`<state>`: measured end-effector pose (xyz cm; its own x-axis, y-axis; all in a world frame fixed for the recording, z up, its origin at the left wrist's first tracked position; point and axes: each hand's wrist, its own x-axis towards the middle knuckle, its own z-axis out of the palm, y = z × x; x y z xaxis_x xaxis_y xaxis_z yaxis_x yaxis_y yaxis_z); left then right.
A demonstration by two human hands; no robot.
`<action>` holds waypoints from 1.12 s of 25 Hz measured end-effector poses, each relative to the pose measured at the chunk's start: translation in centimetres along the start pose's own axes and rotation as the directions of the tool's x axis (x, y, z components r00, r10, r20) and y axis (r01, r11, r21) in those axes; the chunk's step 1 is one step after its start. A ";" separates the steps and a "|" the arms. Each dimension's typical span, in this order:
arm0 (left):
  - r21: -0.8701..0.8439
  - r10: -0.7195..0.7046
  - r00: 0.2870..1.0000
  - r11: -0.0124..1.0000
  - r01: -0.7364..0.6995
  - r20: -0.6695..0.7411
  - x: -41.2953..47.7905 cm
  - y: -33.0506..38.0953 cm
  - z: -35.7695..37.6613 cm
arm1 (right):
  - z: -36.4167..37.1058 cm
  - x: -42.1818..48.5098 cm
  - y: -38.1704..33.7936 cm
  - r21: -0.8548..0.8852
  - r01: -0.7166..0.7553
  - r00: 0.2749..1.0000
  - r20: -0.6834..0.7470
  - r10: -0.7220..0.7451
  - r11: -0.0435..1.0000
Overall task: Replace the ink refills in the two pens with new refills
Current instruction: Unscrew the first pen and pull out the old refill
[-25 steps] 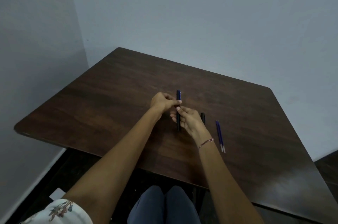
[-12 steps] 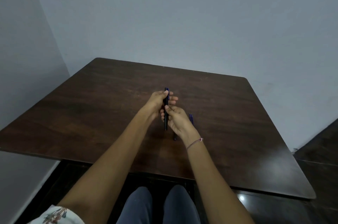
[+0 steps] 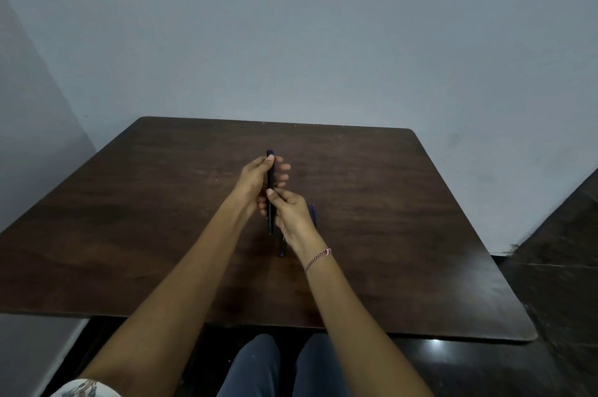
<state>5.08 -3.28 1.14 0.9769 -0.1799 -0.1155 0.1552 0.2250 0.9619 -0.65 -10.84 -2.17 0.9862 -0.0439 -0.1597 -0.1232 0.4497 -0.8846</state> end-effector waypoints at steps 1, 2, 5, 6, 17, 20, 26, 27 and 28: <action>0.037 -0.015 1.000 0.999 0.015 0.003 0.0 0.0 -0.3 | 0.0 -0.3 0.2 0.050 -0.022 1.000 0.003 0.022 0.999; 0.084 -0.024 1.000 0.996 0.025 -0.008 0.0 0.1 -0.7 | -0.1 -0.7 0.5 0.074 -0.042 0.999 0.006 0.041 0.996; 0.111 0.007 0.998 0.994 0.000 -0.070 0.5 0.3 -2.3 | 0.5 -1.7 2.2 -0.003 -0.075 0.997 0.006 0.075 0.997; 0.094 0.027 0.995 0.995 -0.018 -0.095 0.6 0.5 -3.0 | 0.8 -1.9 2.8 -0.053 -0.078 0.997 -0.001 0.079 0.996; 0.534 0.059 0.931 0.831 0.154 -0.361 -0.2 -3.1 -10.2 | 2.4 -3.6 6.8 -0.457 0.246 0.964 0.025 -0.265 0.855; 0.648 0.118 0.914 0.740 0.180 -0.388 -0.7 -3.4 -10.4 | 2.3 -3.4 7.0 -0.513 0.289 0.952 0.064 -0.300 0.808; 0.657 0.194 0.878 0.736 0.165 -0.438 -1.0 -3.6 -10.4 | 2.0 -2.9 7.4 -0.557 0.295 0.950 0.080 -0.303 0.777; 0.596 0.222 0.857 0.795 0.116 -0.464 -1.4 -3.6 -10.2 | 1.9 -2.8 7.4 -0.554 0.296 0.950 0.082 -0.302 0.778; 0.496 0.229 0.856 0.868 0.037 -0.464 -1.9 -3.6 -9.9 | 1.9 -2.8 7.3 -0.552 0.299 0.949 0.088 -0.302 0.778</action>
<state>4.06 5.69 -4.58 0.9398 0.3417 0.0063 0.0977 -0.2864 0.9531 -4.08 -5.73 -7.32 0.9830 -0.0995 0.1542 0.1376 -0.1560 -0.9781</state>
